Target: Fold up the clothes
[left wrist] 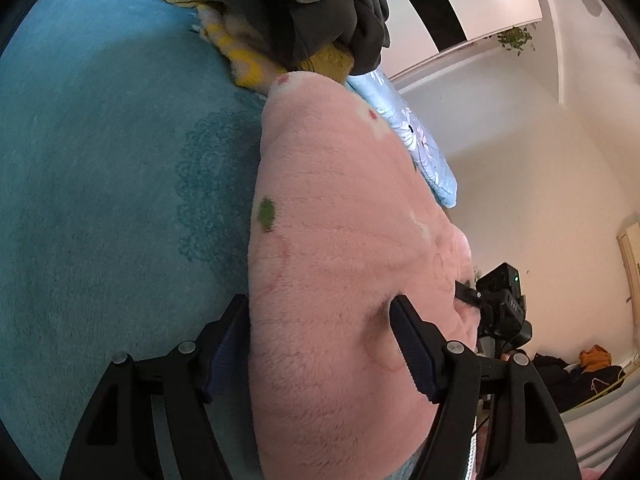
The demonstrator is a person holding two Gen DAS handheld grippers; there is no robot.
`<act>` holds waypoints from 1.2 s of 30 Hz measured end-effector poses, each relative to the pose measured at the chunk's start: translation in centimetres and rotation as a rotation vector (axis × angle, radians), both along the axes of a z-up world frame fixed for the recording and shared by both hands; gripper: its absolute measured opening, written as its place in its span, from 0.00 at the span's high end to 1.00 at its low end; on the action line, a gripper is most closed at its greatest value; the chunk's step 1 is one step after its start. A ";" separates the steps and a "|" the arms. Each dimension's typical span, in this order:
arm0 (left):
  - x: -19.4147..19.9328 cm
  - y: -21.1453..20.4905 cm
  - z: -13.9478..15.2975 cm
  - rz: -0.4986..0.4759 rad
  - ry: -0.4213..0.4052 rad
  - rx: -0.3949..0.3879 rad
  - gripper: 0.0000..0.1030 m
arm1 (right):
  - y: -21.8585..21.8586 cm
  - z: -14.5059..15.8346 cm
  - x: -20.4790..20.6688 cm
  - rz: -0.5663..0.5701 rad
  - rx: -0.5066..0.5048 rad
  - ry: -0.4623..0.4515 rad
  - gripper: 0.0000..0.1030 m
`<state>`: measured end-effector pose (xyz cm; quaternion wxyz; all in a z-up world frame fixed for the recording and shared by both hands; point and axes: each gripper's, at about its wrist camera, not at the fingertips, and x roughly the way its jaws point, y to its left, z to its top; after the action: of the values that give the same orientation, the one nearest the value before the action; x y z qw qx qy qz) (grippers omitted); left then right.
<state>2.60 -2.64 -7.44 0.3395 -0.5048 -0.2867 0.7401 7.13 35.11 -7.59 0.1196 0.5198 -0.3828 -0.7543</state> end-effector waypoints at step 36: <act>0.6 -12.1 9.0 0.227 0.463 -0.007 0.70 | -17.0 15.1 -3.0 0.184 0.153 0.369 0.51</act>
<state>3.25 -14.79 1.53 0.3091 -0.2875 -0.2538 0.8703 4.11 18.09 7.51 0.2160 0.4134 -0.2472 -0.8493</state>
